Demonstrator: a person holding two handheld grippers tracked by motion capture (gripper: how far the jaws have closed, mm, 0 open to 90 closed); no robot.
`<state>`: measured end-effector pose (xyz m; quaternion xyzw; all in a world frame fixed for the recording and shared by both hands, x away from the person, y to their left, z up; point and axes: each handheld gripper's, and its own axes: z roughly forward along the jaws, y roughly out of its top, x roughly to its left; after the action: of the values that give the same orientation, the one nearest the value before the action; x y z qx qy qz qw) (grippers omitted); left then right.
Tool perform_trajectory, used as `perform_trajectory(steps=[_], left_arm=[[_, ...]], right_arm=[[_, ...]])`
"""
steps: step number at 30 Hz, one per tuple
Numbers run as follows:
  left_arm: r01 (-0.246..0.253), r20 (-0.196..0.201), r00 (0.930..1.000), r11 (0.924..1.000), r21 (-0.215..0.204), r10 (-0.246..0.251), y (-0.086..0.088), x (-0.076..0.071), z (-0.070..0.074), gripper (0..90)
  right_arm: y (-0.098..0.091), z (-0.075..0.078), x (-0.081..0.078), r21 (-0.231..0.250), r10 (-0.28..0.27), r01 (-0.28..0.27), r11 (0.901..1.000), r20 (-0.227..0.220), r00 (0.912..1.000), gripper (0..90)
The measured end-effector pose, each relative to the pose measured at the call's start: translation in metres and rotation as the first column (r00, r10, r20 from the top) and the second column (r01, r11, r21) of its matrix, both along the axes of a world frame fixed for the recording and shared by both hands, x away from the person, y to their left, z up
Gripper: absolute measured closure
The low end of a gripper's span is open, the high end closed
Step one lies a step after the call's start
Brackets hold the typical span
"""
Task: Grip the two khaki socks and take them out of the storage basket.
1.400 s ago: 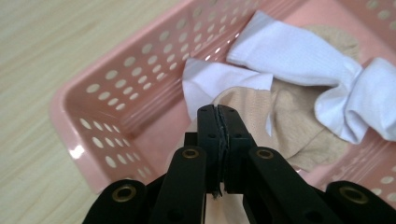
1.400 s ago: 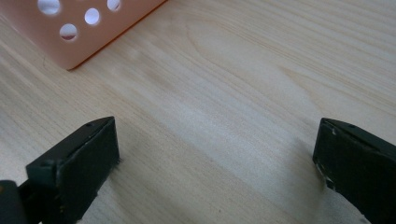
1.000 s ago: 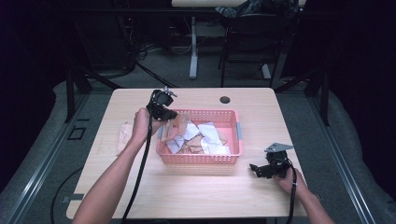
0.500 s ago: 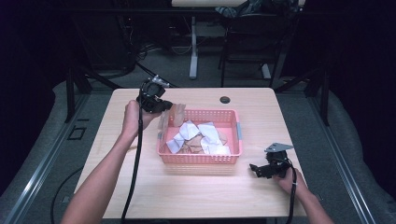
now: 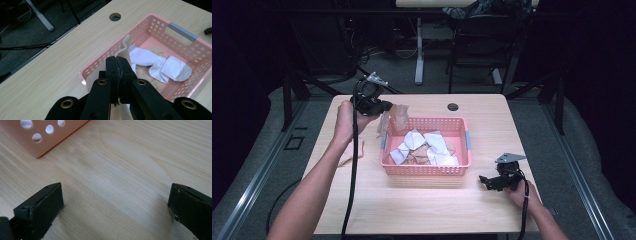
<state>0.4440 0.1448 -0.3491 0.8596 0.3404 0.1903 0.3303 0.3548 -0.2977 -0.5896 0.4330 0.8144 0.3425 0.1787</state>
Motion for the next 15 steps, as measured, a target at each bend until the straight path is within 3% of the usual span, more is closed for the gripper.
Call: perform_trajectory(steps=[8, 15], left_arm=[[-0.053, -0.024, 0.9983, 0.9980, -0.034, 0.052, 0.024, 0.002, 0.002, 88.5], [-0.086, -0.013, 0.9962, 0.9959, -0.028, 0.086, 0.043, -0.003, 0.006, 88.5]], right_arm=[[0.000, 0.000, 0.000, 0.000, 0.000, 0.000, 1.0000, 0.000, 1.0000, 0.0], [0.000, 0.000, 0.000, 0.000, 0.000, 0.000, 1.0000, 0.000, 1.0000, 0.0]])
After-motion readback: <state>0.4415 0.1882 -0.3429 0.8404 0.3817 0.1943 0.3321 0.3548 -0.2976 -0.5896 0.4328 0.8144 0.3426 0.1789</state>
